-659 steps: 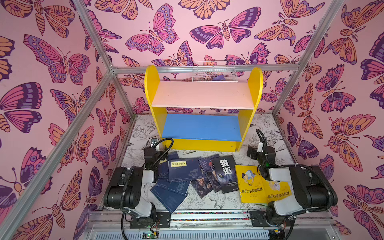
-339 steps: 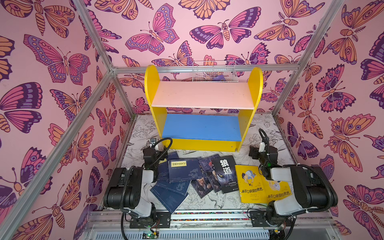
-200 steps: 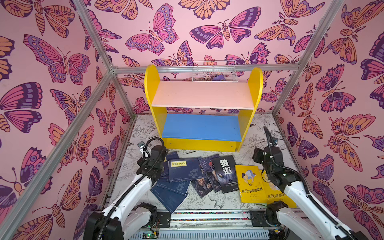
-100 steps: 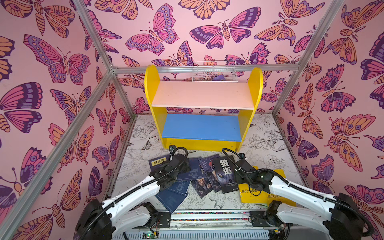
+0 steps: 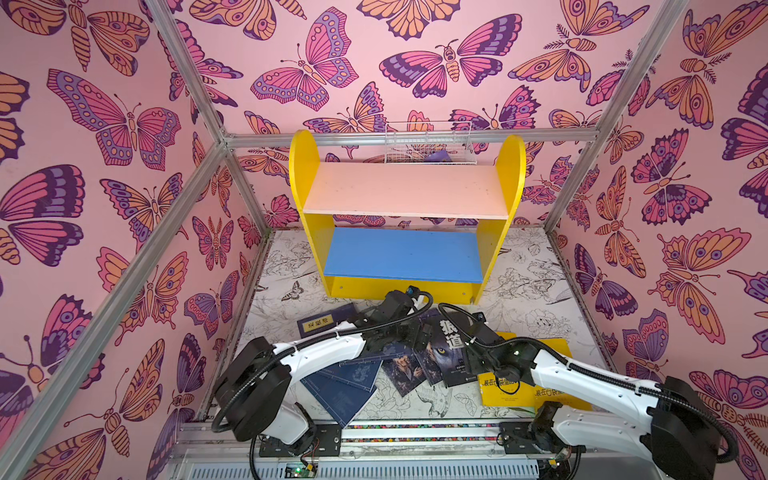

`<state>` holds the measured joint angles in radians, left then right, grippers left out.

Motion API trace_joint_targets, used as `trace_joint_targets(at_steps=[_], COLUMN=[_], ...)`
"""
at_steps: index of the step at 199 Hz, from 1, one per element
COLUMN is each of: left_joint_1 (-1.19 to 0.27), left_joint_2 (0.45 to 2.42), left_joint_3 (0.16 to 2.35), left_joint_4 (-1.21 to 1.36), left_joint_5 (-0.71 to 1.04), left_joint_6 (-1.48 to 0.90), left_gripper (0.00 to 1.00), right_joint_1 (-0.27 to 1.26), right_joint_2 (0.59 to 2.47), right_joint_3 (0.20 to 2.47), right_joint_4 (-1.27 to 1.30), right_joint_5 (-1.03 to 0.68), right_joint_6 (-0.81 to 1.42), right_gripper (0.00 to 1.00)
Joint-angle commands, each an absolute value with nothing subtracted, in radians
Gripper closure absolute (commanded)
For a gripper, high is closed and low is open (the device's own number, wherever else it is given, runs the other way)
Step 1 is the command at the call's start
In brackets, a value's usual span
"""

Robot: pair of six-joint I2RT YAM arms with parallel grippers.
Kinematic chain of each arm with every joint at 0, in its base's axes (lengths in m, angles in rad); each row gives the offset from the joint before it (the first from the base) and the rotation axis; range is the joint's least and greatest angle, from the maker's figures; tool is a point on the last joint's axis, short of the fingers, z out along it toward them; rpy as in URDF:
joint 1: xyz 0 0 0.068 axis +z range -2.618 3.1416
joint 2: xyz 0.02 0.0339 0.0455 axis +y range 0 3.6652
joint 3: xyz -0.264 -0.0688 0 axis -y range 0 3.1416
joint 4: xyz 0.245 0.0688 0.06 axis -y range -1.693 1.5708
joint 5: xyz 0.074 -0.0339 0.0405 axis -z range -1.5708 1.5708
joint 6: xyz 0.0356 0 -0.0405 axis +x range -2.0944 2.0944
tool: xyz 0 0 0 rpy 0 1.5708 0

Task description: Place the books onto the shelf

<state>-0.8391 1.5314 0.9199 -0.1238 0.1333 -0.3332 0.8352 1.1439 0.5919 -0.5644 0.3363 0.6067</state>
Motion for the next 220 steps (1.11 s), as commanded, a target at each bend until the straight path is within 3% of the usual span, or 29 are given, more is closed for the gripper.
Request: trace_joint_targets(at_steps=[1,49,127,220], left_joint_1=[-0.844,-0.844,-0.838,-0.836], left_joint_2=[1.605,1.760,1.934,1.930], left_joint_3=[0.977,1.089,1.215,1.306], left_joint_4=[-0.143,-0.318,-0.430,-0.327], left_joint_5=[0.213,0.223,0.426,0.589], left_joint_6=[-0.276,-0.246,-0.177,-0.202], left_gripper=[0.01,0.01,0.00,0.05], right_joint_1=[0.816,0.781,0.752,0.753], right_joint_2=[1.172,1.210,1.296,1.346], right_joint_3=[0.604,0.573,0.539,0.556], right_joint_4=[-0.566,-0.480,-0.415,-0.414], right_joint_5=[0.329,0.253,0.138,0.110], right_joint_6=[0.634,0.607,0.574,0.564], right_gripper=[0.23,0.23,0.25,0.25])
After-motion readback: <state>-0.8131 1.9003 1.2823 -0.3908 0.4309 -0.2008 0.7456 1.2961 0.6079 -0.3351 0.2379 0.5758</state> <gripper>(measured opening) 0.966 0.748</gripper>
